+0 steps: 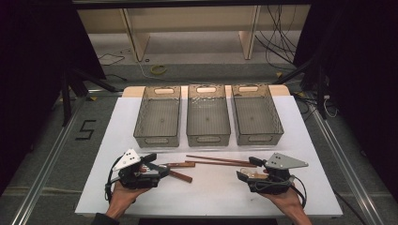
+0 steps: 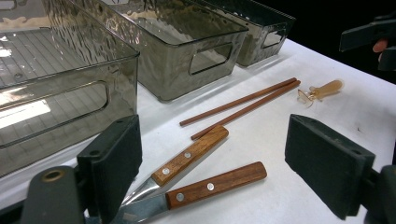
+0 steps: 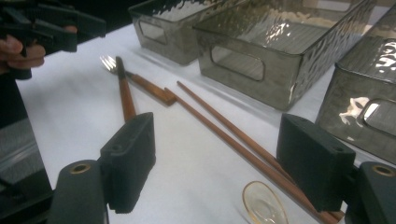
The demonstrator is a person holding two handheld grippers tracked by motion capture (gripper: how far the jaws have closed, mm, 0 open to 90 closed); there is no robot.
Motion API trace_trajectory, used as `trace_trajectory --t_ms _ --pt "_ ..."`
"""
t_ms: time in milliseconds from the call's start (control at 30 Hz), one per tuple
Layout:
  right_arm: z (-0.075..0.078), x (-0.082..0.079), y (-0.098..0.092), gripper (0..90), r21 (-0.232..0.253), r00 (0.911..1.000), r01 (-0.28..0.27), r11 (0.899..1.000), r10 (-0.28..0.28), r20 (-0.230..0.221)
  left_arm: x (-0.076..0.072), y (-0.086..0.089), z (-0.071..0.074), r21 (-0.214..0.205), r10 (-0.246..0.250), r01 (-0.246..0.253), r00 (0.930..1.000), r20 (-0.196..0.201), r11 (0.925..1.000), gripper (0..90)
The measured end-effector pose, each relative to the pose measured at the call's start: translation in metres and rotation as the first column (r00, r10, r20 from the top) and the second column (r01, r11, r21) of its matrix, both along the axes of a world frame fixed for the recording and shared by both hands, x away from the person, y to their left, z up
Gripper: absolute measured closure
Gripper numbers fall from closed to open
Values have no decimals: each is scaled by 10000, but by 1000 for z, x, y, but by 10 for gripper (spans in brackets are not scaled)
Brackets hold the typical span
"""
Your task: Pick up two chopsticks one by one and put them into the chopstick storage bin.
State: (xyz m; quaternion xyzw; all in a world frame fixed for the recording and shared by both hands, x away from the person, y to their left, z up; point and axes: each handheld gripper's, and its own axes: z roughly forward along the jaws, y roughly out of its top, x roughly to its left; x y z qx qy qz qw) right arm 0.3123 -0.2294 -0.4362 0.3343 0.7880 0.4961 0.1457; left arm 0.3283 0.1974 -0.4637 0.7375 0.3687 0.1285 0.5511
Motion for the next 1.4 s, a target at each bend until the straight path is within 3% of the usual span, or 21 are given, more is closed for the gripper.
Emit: trace_trajectory --t_ms 67,100,133,167,233,333,367,400,467,500,600,633,667,867,967,1000,1033,1067,1267,1333,1400 --pt "2 2 1 297 -168 9999 -101 9998 101 -33 0 0 0 -8 5 -5 10000 -8 10000 183" --pt "4 3 2 306 -439 9998 -180 9989 179 -27 1 0 0 -3 -2 2 10000 -7 10000 183" --pt "10 9 4 310 -1027 9994 -344 9941 336 -97 1 0 0 -1 -4 4 10000 -21 10000 183" --pt "10 9 4 310 -1027 9994 -344 9941 336 -97 1 0 0 -1 -4 4 10000 -21 10000 183" --pt "16 15 6 322 -1474 9994 -358 9884 351 -73 1 0 0 -8 -9 9 10000 -39 10000 183" --pt "25 25 12 342 -2210 9979 -652 9731 636 -146 1 -1 -1 -10 -26 26 10000 -51 10000 183" --pt "25 25 12 342 -2210 9979 -652 9731 636 -146 1 -1 -1 -14 -28 28 10000 -55 10000 183" --pt "28 32 14 347 -2544 9964 -839 9635 785 -314 2 0 -1 -19 -33 33 10000 -49 10000 183" --pt "28 34 15 350 -2681 9955 -932 9589 852 -416 2 0 -1 -21 -38 38 10000 -33 10000 183" --pt "29 42 17 366 -2923 9927 -1163 9492 1017 -646 2 -1 -1 -33 -32 32 10000 -52 10000 183" --pt "29 47 18 373 -3036 9908 -1290 9440 1099 -791 2 -1 -1 -69 -7 7 10000 -21 10000 182" --pt "28 54 19 383 -3288 9891 -1383 9342 1133 -940 2 -1 -1 -62 -13 13 10000 -21 10000 183" --pt "28 54 19 383 -3288 9891 -1383 9342 1133 -940 2 -1 -1 -25 -34 34 10000 -36 10000 183" --pt "26 71 22 420 -3720 9815 -1747 9116 1312 -1394 2 -1 -1 -14 -38 38 10000 -41 10000 183" --pt "26 74 23 429 -3834 9798 -1801 9059 1308 -1511 3 -1 -1 -24 -28 28 10000 -20 10000 183" --pt "25 78 25 433 -3990 9771 -1910 8968 1348 -1648 3 -1 -1 -7 -43 43 10000 -39 10000 183" --pt "25 78 25 433 -3990 9771 -1910 8968 1348 -1648 3 -1 -1 29 -61 61 10000 -38 10000 183" --pt "24 81 26 441 -4165 9748 -2023 8863 1417 -1721 3 -1 -1 4 -54 54 10000 -34 10000 182" --pt "21 87 29 462 -4444 9697 -2205 8683 1460 -1958 3 -1 -1 -42 -28 28 10000 -33 10000 183" --pt "19 91 32 474 -4563 9650 -2413 8565 1619 -2065 3 -1 -1 -19 -46 46 10000 -49 10000 183" --pt "19 91 32 476 -4592 9646 -2407 8551 1584 -2107 3 -1 -1 -20 -44 44 10000 -63 10000 183"
